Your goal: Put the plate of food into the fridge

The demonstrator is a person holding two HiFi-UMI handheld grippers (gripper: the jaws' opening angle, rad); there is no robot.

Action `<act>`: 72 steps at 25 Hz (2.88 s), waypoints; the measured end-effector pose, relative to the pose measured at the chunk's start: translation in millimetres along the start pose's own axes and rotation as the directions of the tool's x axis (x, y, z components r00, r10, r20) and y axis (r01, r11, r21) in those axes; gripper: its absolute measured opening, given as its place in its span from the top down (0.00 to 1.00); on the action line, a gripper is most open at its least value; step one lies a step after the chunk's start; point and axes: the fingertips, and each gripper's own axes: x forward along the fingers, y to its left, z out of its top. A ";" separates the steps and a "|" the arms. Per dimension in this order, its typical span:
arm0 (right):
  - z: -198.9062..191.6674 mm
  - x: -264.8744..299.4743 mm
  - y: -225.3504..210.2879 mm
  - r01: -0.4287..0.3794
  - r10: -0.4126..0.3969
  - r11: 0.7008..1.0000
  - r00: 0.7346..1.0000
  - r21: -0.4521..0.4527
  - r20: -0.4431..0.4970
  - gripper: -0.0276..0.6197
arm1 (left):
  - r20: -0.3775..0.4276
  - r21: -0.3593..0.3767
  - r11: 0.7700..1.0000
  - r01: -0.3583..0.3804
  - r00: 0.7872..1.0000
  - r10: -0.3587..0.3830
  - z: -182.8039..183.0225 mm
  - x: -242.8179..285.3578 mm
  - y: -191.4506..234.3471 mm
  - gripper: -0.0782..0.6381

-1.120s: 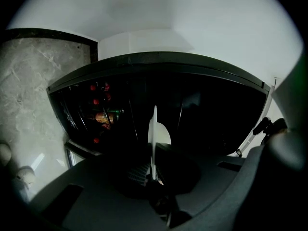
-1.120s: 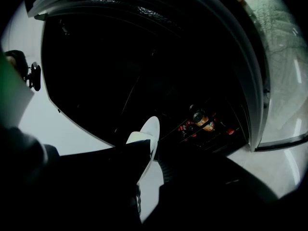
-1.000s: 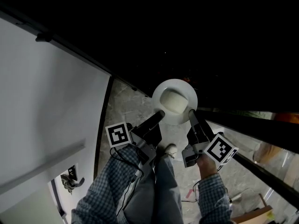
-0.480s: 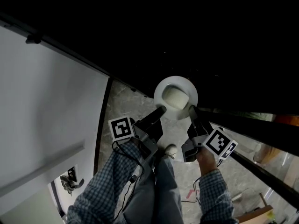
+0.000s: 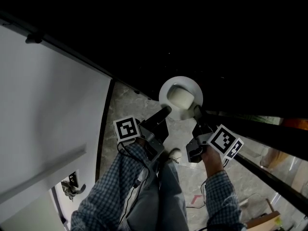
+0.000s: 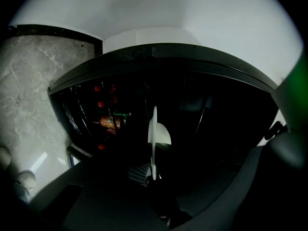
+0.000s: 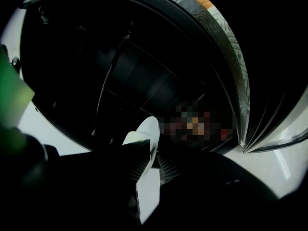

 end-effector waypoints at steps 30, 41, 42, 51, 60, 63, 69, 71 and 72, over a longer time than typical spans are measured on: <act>-59.4 4.1 28.7 -0.159 0.181 0.959 0.981 0.235 -0.073 0.80 | 0.020 0.012 1.000 0.009 1.000 -0.009 9.7 12.9 -1.1 0.86; -57.2 4.8 27.7 -0.194 0.199 0.911 0.980 0.365 0.024 0.92 | -0.010 0.007 1.000 -0.017 1.000 0.017 7.9 12.7 -1.8 0.86; -56.8 4.8 27.3 -0.193 0.197 0.910 0.980 0.367 0.028 0.92 | -0.017 0.015 1.000 -0.019 1.000 0.019 7.8 13.1 -2.5 0.86; -43.3 12.6 29.2 -0.183 0.182 0.926 0.983 0.330 0.036 0.92 | -0.074 0.051 0.998 0.028 0.997 -0.024 -2.2 3.7 -15.4 0.86; -28.4 34.6 20.7 -0.153 0.152 0.933 0.988 0.325 0.026 0.92 | -0.035 0.009 1.000 -0.008 0.999 0.009 -2.9 -17.6 2.5 0.86; -25.5 35.4 27.6 -0.155 0.153 0.940 0.988 0.303 0.028 0.92 | -0.032 0.006 1.000 -0.005 0.999 0.005 -4.8 -28.4 -4.0 0.86; -16.2 41.0 29.8 -0.146 0.147 0.954 0.989 0.261 0.016 0.92 | -0.019 0.027 1.000 0.005 1.000 -0.005 -0.2 -40.4 -9.0 0.86; -14.6 40.9 31.1 -0.145 0.146 0.959 0.989 0.245 0.013 0.92 | -0.016 0.033 0.999 0.007 1.000 -0.006 -0.2 -44.0 -9.8 0.86; -13.7 40.9 32.5 -0.145 0.146 0.962 0.989 0.233 0.012 0.92 | -0.016 0.037 0.999 0.008 1.000 -0.007 -0.8 -45.4 -10.6 0.86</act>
